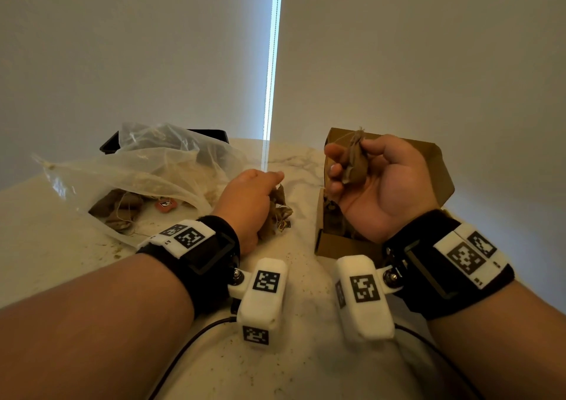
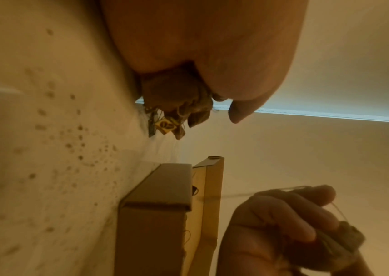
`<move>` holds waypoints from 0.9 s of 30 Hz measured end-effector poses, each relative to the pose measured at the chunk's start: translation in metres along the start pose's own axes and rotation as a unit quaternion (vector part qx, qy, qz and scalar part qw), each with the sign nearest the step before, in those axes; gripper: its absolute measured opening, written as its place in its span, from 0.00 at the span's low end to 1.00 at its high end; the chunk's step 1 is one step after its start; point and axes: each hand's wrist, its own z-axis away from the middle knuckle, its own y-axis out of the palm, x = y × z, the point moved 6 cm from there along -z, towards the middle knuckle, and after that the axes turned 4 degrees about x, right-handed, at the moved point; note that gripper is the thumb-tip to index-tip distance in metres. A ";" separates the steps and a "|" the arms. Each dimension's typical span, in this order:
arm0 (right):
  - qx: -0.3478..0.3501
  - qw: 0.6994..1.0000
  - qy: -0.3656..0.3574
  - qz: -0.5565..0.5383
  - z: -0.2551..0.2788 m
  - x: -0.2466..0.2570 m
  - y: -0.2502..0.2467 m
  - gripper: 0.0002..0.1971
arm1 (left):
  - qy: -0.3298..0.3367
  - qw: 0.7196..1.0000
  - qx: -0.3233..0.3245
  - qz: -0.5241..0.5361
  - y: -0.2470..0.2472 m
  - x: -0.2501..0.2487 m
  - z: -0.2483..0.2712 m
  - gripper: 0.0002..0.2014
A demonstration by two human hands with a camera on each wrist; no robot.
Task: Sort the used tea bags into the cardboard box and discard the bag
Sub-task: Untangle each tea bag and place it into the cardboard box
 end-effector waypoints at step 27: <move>-0.046 0.996 -0.022 0.076 -0.010 0.006 -0.016 0.10 | 0.128 0.952 0.160 -0.228 0.022 -0.013 0.019 0.07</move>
